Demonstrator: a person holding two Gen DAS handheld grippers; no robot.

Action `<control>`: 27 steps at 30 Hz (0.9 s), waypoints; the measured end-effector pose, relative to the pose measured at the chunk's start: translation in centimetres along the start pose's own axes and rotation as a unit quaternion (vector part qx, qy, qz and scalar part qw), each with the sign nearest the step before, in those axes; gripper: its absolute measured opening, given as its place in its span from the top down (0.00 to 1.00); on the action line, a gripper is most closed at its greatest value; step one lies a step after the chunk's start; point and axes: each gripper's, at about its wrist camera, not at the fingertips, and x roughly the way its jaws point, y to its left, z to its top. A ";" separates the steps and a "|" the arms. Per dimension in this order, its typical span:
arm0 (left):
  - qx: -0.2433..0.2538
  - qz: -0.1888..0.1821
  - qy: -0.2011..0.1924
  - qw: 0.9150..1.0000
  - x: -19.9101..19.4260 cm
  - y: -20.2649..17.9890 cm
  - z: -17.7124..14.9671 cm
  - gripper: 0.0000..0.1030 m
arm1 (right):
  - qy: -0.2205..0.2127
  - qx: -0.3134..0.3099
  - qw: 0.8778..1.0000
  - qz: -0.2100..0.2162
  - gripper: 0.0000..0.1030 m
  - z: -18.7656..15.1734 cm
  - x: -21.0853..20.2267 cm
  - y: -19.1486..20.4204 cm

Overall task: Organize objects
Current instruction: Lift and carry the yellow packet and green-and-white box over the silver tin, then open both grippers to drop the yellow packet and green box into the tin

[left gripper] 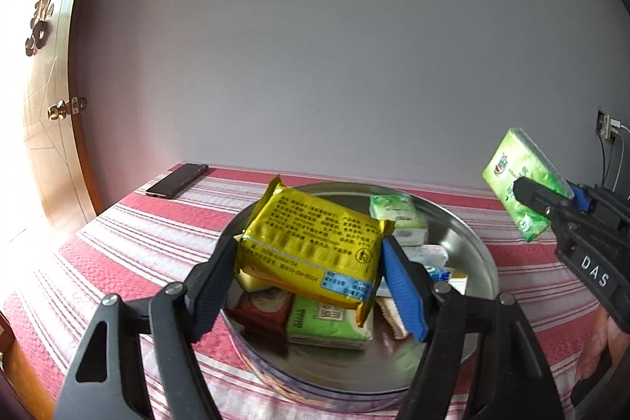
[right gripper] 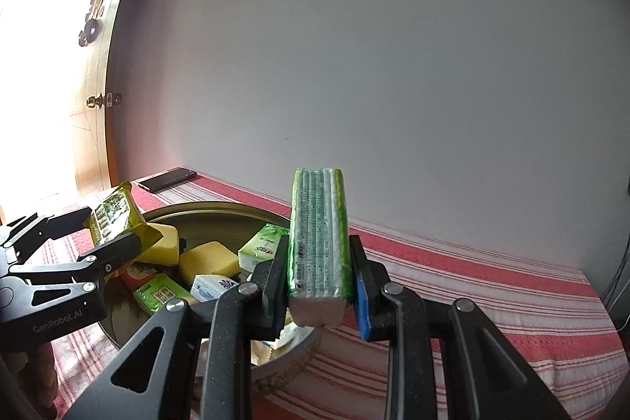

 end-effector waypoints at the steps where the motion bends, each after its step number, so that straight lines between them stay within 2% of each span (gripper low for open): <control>1: -0.001 0.000 0.002 1.000 0.1 0.1 0.0 0.29 | 0.001 0.000 1.000 0.002 0.72 0.1 0.2 0.1; 27: 0.015 0.001 0.055 0.998 4.1 1.1 1.0 0.29 | 0.046 -0.011 0.998 0.035 0.72 0.8 4.7 2.7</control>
